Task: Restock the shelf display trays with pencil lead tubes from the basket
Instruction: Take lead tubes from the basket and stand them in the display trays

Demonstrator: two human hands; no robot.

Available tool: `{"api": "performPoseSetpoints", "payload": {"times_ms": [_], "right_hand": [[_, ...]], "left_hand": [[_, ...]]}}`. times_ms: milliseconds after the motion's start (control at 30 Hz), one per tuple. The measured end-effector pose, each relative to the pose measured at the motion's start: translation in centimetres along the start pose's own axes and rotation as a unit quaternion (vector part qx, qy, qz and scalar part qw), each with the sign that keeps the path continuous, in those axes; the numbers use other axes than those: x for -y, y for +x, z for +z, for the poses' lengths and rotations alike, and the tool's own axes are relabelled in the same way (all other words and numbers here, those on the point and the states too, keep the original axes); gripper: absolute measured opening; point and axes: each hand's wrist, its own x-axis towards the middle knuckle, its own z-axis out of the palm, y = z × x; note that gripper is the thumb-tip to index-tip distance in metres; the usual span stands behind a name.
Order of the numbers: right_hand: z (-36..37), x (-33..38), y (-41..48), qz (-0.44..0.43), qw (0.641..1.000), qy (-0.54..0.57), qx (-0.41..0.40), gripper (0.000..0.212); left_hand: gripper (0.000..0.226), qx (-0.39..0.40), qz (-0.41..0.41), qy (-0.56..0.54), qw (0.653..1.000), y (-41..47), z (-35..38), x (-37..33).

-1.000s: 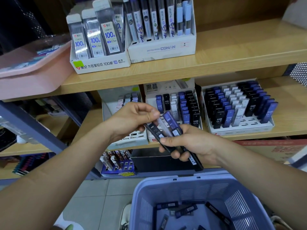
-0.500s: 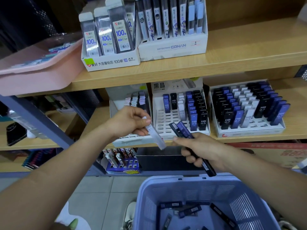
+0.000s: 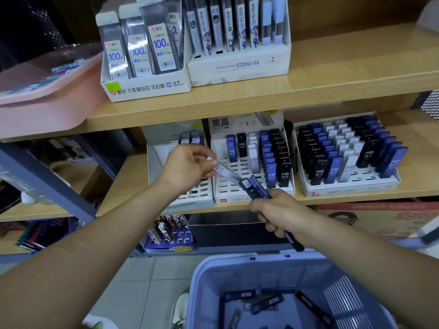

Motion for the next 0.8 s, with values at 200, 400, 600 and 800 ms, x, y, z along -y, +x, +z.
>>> {"api": "performPoseSetpoints", "payload": {"times_ms": [200,400,600,800], "right_hand": [[-2.6,-1.2,-0.8,0.007,0.994,-0.108,0.032,0.005],[-4.4,-1.3,-1.2,-0.002,0.996,-0.08,0.026,0.017],[-5.6,-0.8,-1.3,0.008,1.0,0.017,0.006,0.032],[-6.2,-0.8,-1.7,0.009,0.993,0.114,0.015,0.024]], "left_hand": [[0.012,-0.012,0.068,0.068,0.995,2.1,3.5,0.5],[0.021,0.011,0.125,0.187,0.974,2.5,4.7,0.4],[0.033,0.039,0.195,0.306,0.931,2.7,5.9,-0.7],[0.013,0.0,0.22,0.275,0.936,3.2,7.2,-1.3]]}}
